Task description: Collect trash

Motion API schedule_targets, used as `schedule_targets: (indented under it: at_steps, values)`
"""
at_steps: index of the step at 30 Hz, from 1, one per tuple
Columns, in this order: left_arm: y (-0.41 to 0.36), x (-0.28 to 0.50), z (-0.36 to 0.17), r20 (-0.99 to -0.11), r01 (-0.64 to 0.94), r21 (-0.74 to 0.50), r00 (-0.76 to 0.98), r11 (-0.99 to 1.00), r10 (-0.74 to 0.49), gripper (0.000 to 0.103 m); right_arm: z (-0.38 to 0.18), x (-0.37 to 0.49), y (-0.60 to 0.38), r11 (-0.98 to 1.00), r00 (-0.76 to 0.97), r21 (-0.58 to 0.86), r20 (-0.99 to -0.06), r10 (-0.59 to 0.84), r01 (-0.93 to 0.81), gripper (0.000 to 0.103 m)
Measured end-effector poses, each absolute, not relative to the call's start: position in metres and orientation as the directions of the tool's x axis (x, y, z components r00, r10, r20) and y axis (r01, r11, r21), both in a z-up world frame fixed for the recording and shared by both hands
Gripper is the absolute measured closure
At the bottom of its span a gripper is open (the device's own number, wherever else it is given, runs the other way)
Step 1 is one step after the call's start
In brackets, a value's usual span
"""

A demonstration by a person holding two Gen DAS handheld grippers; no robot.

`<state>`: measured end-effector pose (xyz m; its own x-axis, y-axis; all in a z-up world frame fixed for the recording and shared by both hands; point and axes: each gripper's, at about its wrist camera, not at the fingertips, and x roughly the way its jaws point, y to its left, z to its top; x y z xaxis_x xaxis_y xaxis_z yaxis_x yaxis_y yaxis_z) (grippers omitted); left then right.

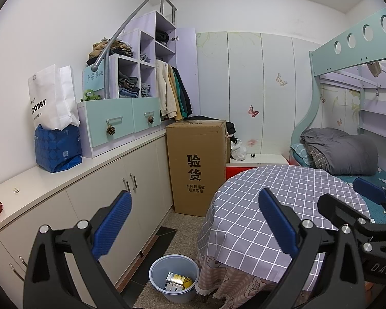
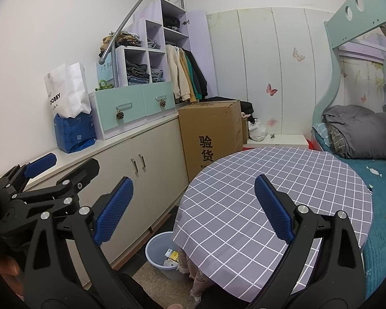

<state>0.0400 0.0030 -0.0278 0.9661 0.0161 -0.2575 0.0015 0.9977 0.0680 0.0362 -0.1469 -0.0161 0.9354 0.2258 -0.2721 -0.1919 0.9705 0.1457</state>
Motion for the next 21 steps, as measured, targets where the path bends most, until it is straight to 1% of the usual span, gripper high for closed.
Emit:
schedule_targets:
  at_steps: [21]
  values:
    - [0.0119, 0.0398, -0.0286, -0.257, 0.000, 0.071, 0.966, 0.997, 0.019, 0.006, -0.0180, 0.0376, -0.1469, 0.967, 0.928, 0.156, -0.285, 0.241, -0.203, 0.010]
